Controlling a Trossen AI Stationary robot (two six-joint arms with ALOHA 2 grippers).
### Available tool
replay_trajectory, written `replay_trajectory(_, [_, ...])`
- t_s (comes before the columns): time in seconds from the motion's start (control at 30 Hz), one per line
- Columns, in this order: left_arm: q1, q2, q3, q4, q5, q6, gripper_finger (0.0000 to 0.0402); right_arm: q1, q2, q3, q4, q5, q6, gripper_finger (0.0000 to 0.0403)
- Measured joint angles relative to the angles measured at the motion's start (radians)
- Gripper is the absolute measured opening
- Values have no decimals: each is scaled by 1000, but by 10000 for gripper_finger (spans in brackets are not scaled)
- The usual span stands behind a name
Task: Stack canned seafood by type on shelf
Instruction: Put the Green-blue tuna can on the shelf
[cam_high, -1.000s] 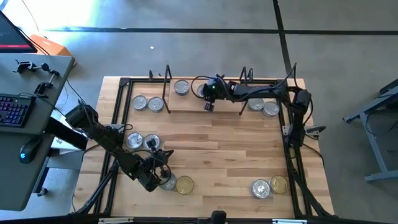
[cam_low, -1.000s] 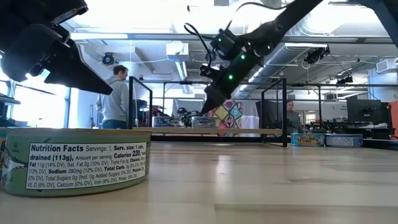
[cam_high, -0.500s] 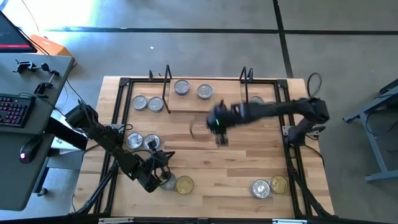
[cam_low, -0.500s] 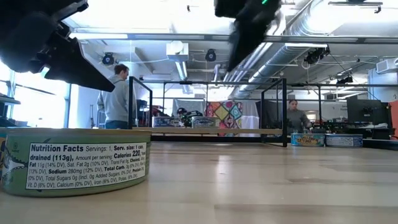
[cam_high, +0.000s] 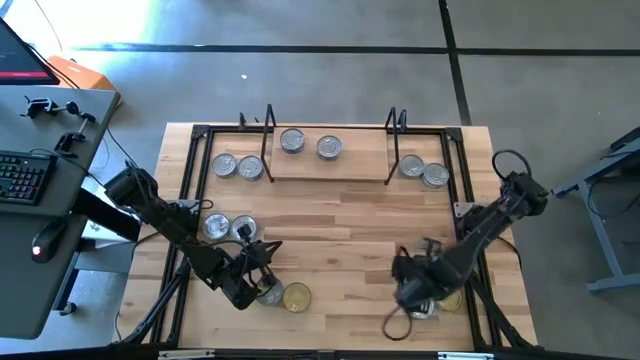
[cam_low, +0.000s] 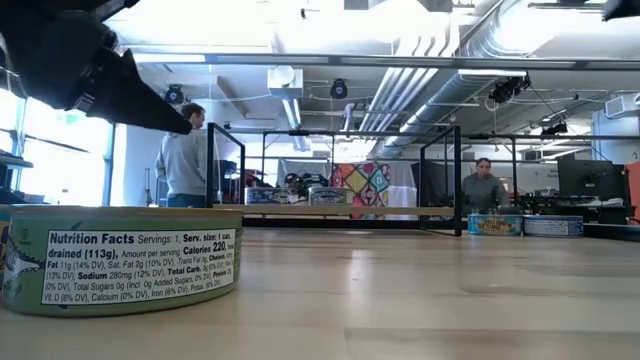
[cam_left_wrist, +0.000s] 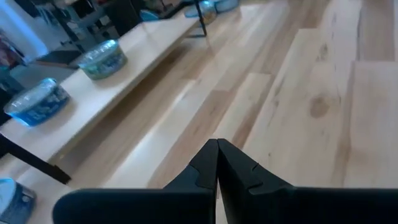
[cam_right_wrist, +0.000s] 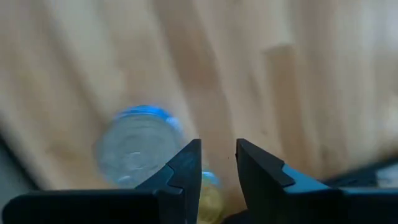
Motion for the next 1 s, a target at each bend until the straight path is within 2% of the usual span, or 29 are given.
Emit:
replay_trajectory(0.13, [2, 0, 0, 48, -17, 42, 0, 20, -42, -128, 45, 126, 118, 90])
replay_trajectory(0.2, [2, 0, 0, 79, -16, 73, 0, -1, -82, -229, 127, 211, 157, 86])
replay_trajectory(0.27, [2, 0, 0, 107, -13, 105, 0, -45, -127, -339, 210, 243, 142, 78])
replay_trajectory(0.37, [2, 0, 0, 133, -7, 137, 0, -161, -224, -478, 242, 247, 90, 64])
replay_trajectory(0.5, [2, 0, 0, 147, 7, 160, 0, -389, -343, -591, 264, 257, 12, 49])
replay_trajectory(0.6, [2, 0, 0, 151, 14, 158, 0, -574, -402, -636, 311, 194, -107, 47])
replay_trajectory(0.73, [6, 0, 0, 153, 14, 160, 0, -785, -429, -650, 347, 186, -356, 63])
replay_trajectory(0.87, [10, 0, 0, 159, 27, 159, 0, -936, -428, -651, 390, 225, -657, 103])
replay_trajectory(0.93, [11, 0, 0, 163, 41, 160, 0, -998, -428, -651, 430, 227, -714, 129])
replay_trajectory(1.0, [11, 0, 0, 165, 44, 160, 0, -1056, -427, -651, 441, 184, -745, 151])
